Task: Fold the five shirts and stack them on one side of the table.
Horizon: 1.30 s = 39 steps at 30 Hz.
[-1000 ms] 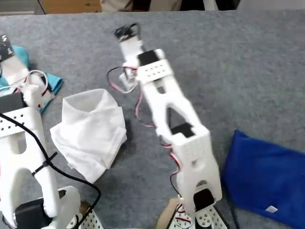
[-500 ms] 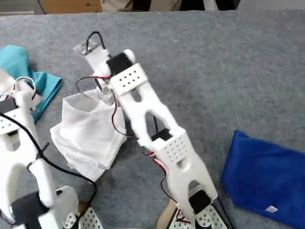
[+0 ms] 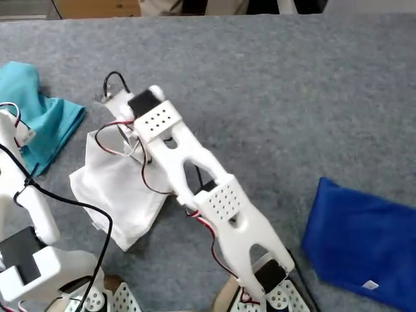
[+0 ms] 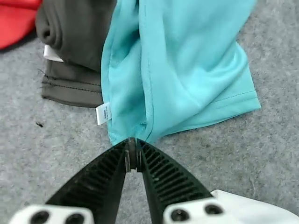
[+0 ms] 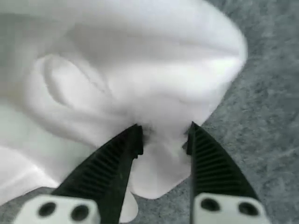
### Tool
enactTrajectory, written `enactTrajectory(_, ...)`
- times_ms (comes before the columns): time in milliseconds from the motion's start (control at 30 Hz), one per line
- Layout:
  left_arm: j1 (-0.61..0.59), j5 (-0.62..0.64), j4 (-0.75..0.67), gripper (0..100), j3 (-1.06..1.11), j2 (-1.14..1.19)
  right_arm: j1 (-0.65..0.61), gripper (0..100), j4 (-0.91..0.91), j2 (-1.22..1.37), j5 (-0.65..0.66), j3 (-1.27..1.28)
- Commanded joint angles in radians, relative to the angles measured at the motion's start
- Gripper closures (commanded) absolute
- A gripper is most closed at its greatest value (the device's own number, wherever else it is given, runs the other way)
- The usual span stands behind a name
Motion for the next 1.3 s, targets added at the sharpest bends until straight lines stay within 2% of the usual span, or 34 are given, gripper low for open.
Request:
enactTrajectory(0, -0.008, -0.003, 0.011, 98, -0.055, -0.005, -0.007, 89.7, 0.017, 0.008, -0.038, -0.039)
enactTrajectory(67, -0.008, -0.003, 0.011, 98, -0.057, -0.005, 0.007, 97.3, 0.018, 0.005, -0.054, -0.061)
enactTrajectory(100, -0.008, -0.003, 0.011, 98, -0.058, -0.005, 0.018, 98.1, 0.018, -0.001, -0.055, -0.064)
enactTrajectory(333, -0.005, -0.003, 0.011, 98, -0.061, -0.010, 0.156, 97.3, 0.018, -0.122, -0.046, -0.071)
enactTrajectory(500, 0.003, -0.003, 0.035, 98, -0.066, -0.010, 0.292, 97.3, 0.018, -0.255, 0.068, -0.065)
enactTrajectory(667, 0.081, -0.003, 0.109, 98, -0.100, -0.005, 0.433, 97.3, 0.018, -0.400, 0.152, -0.071)
enactTrajectory(933, 0.348, -0.003, 0.193, 98, -0.184, -0.004, 0.625, 97.3, 0.018, -0.656, 0.215, -0.064)
enactTrajectory(1133, 0.683, 0.003, 0.235, 98, -0.144, -0.002, 0.667, 97.1, 0.008, -0.674, 0.236, -0.064)
enactTrajectory(1267, 0.855, 0.005, 0.226, 88, -0.147, -0.002, 0.668, 97.1, -0.006, -0.598, 0.316, -0.070)
